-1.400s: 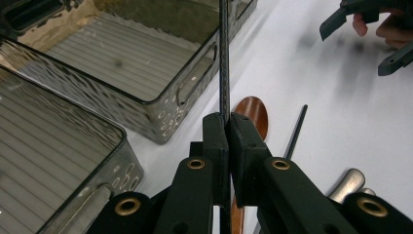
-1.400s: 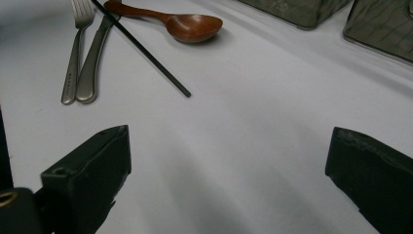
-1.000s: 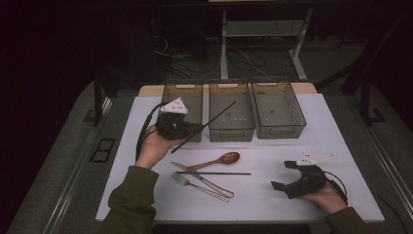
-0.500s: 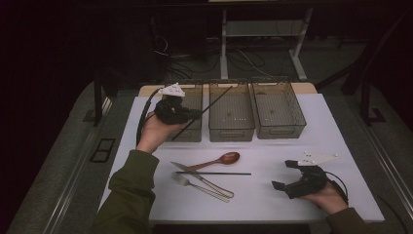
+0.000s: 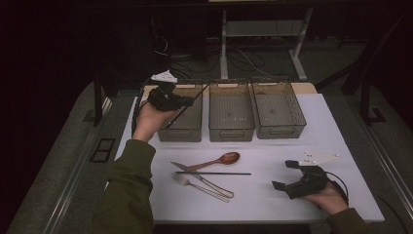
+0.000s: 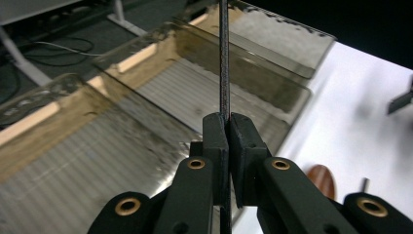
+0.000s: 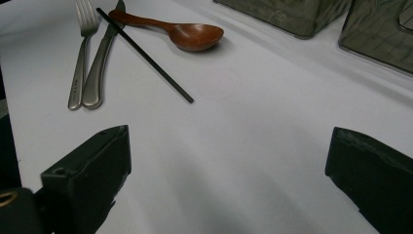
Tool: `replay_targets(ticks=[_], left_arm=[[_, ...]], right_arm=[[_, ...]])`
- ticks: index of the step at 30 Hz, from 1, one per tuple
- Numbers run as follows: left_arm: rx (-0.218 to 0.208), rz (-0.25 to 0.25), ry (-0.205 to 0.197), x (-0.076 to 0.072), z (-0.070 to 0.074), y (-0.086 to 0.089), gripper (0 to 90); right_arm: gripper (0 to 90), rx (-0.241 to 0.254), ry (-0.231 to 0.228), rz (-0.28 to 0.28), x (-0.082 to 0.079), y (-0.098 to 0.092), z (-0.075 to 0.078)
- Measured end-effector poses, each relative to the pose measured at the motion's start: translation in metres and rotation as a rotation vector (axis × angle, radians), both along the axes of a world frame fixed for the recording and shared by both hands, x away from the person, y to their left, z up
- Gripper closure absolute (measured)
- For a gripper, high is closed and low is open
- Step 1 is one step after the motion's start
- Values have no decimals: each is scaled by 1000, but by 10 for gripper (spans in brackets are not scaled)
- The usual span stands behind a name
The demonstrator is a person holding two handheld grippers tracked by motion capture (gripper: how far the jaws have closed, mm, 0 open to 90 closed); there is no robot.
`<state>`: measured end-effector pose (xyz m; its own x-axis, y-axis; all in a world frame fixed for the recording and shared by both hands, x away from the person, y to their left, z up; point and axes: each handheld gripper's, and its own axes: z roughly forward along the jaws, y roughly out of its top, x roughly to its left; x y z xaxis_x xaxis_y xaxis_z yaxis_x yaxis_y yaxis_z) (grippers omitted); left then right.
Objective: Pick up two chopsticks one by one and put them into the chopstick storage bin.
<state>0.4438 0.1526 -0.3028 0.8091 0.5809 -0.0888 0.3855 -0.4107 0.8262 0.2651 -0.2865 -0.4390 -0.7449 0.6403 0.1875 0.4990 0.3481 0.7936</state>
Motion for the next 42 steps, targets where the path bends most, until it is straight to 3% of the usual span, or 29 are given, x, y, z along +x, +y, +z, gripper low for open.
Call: replay_targets(ticks=[13,24,42], left_arm=[[16,129,-16,26,-16,9,853],[69,200,-16,40,-37,11,853],[121,283,62,45,-75,29,852]], right_arm=[[22,6,1,3,0,0,0],[22,9,4,3,0,-1,0],[21,7,-1,6,1,-2,0]])
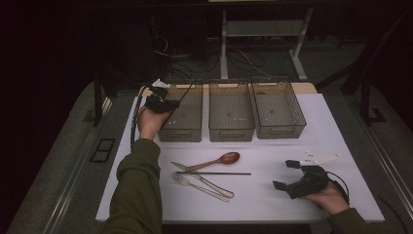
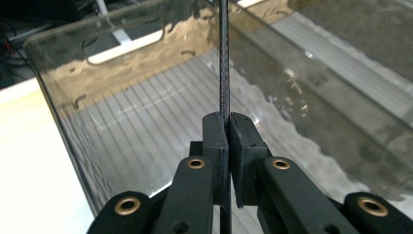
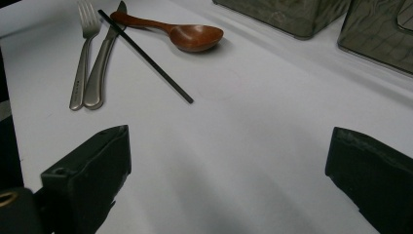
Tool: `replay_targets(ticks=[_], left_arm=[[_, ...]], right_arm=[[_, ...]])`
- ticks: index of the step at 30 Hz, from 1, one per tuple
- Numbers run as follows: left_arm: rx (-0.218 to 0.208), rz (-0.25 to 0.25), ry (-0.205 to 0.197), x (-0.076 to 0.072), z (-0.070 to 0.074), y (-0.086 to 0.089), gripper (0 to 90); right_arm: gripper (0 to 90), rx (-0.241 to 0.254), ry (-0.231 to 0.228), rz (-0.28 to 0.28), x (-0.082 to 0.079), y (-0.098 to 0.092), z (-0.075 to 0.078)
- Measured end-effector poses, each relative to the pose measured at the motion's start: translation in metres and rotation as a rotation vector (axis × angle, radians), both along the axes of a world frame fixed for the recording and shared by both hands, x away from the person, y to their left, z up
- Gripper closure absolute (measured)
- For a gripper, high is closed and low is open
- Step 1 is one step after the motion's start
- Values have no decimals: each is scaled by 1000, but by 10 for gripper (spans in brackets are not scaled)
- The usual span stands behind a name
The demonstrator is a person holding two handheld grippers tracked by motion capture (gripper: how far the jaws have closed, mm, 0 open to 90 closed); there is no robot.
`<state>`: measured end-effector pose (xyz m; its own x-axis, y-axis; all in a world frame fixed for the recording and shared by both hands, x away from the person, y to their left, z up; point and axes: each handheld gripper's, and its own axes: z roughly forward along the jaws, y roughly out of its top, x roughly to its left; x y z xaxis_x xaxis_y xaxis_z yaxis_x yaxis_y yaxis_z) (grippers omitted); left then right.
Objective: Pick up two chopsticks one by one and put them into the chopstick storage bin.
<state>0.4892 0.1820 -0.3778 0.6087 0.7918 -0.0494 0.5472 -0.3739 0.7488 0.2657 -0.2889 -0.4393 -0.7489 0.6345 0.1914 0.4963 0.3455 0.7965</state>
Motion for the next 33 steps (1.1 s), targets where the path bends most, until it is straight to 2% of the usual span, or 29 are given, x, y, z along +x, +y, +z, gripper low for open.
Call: replay_targets(ticks=[6,11,13,16,18,21,28,32,33], left_arm=[[3,17,18,0,-7,2,850],[-12,34,23,0,-7,3,846],[-3,34,21,1,-7,2,836],[-10,40,17,1,-5,2,755],[-33,41,6,0,-4,1,676],[-35,31,-3,-1,-1,0,597],[-61,7,-10,-7,8,0,477],[-77,-24,-8,-14,16,-2,408],[-65,-37,0,-16,18,-2,392]], right_arm=[[22,0,1,0,0,0,0],[22,1,0,0,0,0,0],[21,-2,0,2,0,0,0],[22,-2,1,3,0,0,0],[21,-3,1,3,0,0,0],[22,-2,2,1,0,0,0],[22,-1,3,-1,0,0,0],[22,0,2,-3,-1,0,0],[22,-1,3,-3,-1,0,0]])
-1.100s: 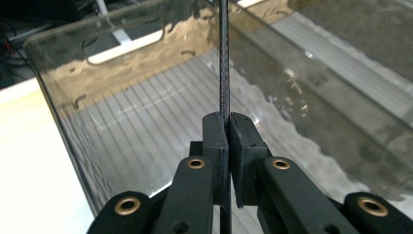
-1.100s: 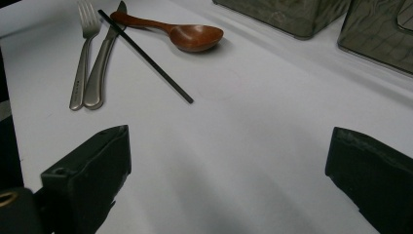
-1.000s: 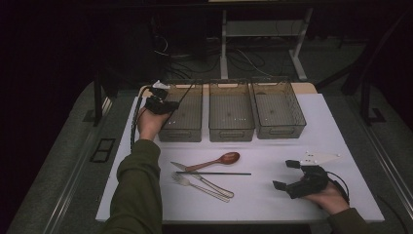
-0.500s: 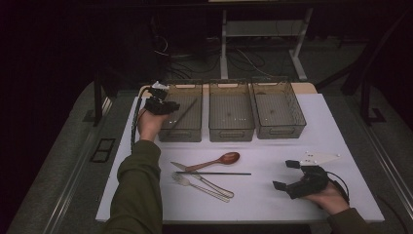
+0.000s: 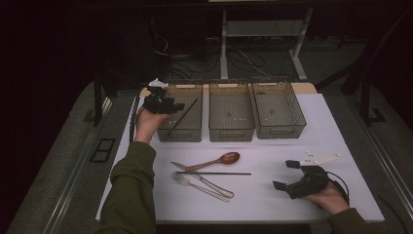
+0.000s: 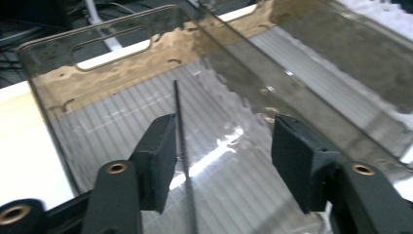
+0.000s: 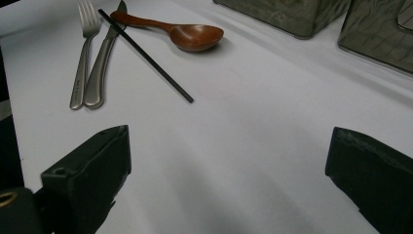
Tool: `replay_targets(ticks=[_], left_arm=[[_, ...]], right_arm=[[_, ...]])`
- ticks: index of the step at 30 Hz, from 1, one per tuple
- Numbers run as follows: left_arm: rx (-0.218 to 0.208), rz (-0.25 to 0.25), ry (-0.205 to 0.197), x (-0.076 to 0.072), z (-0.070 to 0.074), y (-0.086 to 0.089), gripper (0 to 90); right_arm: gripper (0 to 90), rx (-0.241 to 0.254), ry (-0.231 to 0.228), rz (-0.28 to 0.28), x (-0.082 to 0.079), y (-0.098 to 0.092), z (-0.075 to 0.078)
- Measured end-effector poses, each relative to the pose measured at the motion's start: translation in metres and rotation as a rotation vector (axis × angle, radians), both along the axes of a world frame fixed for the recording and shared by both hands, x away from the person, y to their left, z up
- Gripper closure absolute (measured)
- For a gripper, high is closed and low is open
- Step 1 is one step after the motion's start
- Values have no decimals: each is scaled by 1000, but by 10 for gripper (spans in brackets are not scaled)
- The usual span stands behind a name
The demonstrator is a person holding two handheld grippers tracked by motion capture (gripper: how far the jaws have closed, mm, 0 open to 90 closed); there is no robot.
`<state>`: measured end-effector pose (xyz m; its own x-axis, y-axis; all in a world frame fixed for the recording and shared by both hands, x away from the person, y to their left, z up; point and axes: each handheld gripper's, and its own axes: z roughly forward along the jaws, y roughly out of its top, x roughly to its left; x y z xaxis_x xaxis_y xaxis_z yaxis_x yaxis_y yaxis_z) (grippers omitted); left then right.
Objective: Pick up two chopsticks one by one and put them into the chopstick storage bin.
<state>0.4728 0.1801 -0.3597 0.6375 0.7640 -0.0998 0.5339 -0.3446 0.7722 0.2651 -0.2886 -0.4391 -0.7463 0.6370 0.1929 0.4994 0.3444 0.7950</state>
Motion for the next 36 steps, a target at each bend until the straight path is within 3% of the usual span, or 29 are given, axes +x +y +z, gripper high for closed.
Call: replay_targets(ticks=[7,17,22,29,31,35,36], left_arm=[[19,-102,-19,-22,10,-11,362],[21,-261,-47,-56,15,-34,369],[13,-329,-64,-77,13,-47,437],[25,-420,-59,-102,7,-60,543],[34,-438,-56,-108,4,-63,572],[30,-461,-56,-120,-1,-67,623],[34,-466,-54,-123,-3,-68,640]], right_arm=[[22,-2,0,0,0,0,0],[22,-1,0,-1,0,1,0],[21,-2,2,-1,0,1,0],[22,-3,4,-2,0,1,0],[22,-1,19,-5,-1,1,0],[22,-4,-10,-1,0,1,0],[21,-2,7,-3,-1,1,0]])
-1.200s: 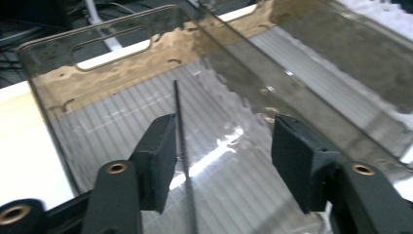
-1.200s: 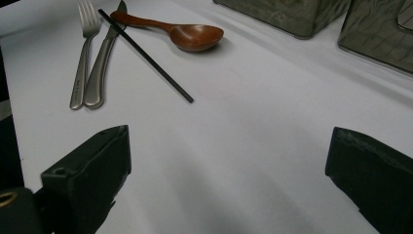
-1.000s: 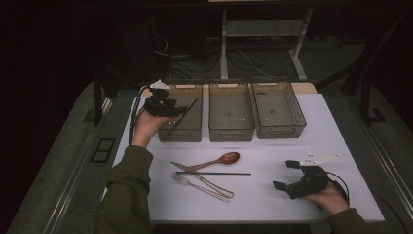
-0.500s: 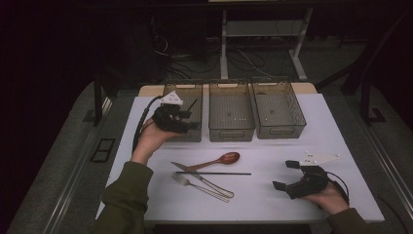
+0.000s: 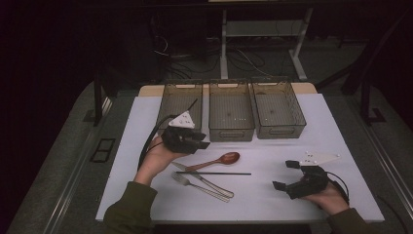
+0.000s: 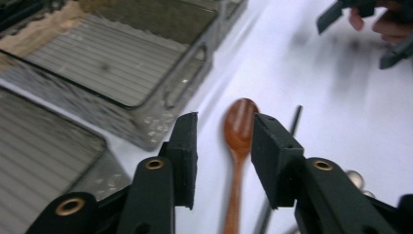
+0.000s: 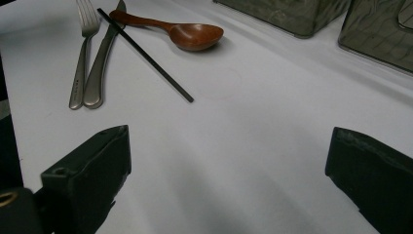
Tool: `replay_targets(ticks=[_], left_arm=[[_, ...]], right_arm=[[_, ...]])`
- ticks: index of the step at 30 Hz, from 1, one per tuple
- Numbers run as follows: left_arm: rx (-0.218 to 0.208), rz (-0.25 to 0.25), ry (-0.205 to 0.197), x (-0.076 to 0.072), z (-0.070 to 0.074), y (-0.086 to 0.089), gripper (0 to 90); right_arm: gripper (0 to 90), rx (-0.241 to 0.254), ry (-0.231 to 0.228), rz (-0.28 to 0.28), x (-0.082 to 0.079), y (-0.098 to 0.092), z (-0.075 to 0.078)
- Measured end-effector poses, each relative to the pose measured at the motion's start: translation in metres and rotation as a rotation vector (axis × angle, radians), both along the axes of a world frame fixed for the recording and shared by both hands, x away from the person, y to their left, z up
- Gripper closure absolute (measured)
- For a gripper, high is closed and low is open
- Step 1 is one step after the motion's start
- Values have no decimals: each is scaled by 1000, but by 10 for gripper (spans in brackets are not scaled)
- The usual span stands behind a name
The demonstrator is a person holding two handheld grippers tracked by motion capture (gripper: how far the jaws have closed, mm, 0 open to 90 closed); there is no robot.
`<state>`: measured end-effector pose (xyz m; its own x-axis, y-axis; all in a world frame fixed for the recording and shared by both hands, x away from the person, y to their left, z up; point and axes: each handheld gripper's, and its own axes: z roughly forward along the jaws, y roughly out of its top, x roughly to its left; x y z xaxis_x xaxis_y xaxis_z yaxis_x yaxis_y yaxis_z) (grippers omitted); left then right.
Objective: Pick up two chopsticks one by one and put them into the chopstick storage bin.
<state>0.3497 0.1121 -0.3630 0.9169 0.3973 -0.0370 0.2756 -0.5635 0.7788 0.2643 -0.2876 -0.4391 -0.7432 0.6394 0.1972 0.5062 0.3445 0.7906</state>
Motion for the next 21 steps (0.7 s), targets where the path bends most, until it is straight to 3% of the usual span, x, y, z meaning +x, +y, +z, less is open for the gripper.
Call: replay_targets(ticks=[13,21], left_arm=[[-6,-25,9,-33,-31,1,772],[2,-72,53,-34,-49,-1,813]], right_arm=[[22,1,-8,2,0,-1,0],[22,-5,-10,11,-1,0,0]])
